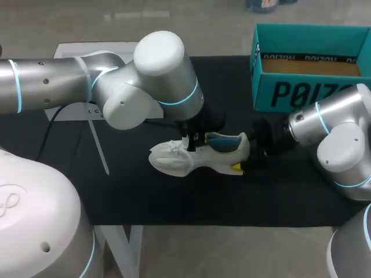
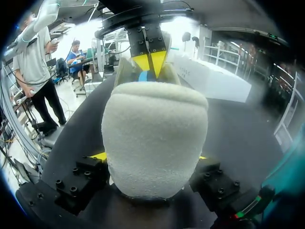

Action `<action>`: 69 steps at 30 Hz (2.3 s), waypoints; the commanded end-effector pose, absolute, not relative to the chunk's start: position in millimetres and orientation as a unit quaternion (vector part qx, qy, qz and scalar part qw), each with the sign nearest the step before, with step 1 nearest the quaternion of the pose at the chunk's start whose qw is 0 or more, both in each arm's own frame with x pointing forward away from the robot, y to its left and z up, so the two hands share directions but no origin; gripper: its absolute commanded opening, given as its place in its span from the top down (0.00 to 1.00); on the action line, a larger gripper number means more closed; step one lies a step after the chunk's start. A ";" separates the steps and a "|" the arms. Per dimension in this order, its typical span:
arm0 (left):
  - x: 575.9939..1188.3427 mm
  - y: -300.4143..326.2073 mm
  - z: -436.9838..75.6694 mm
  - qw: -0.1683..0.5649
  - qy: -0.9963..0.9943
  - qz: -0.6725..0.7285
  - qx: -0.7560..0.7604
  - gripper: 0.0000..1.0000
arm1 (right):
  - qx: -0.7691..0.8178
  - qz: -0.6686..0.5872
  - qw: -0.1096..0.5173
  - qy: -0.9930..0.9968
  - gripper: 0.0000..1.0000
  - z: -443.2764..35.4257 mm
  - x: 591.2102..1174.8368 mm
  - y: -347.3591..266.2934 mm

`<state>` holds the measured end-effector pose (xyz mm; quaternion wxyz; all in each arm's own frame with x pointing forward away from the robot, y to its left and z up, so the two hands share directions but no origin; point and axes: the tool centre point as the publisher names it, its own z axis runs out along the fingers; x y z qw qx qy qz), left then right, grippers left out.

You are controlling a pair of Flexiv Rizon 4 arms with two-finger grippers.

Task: Take the shoe out of the shoebox, open the shoe tongue, remove and reinsert the insole, then place the shoe into the shoebox

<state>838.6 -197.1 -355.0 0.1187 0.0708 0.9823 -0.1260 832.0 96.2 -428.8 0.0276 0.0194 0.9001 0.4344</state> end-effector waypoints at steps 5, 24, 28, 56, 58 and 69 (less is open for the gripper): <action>831.5 -185.2 -327.4 0.110 0.972 -0.194 0.071 1.00 | 0.020 0.432 0.028 0.901 1.00 -431.5 830.5 98.4; 825.8 -216.8 -269.1 0.051 0.924 -0.362 0.110 1.00 | 0.020 0.432 0.028 0.901 1.00 -431.5 830.5 98.4; 823.0 -218.7 -248.6 0.034 0.900 -0.417 0.118 1.00 | 0.020 0.432 0.028 0.901 1.00 -431.5 830.5 98.4; 802.9 -226.0 -199.9 -0.021 0.851 -0.491 0.184 1.00 | 0.020 0.432 0.028 0.901 1.00 -431.5 830.5 98.4; 781.8 -237.9 -196.0 -0.044 0.829 -0.536 0.154 1.00 | 0.020 0.432 0.028 0.901 1.00 -431.5 830.5 98.4; 701.9 -267.2 -146.1 -0.120 0.784 -0.590 0.150 1.00 | 0.020 0.432 0.028 0.901 1.00 -431.5 830.5 98.4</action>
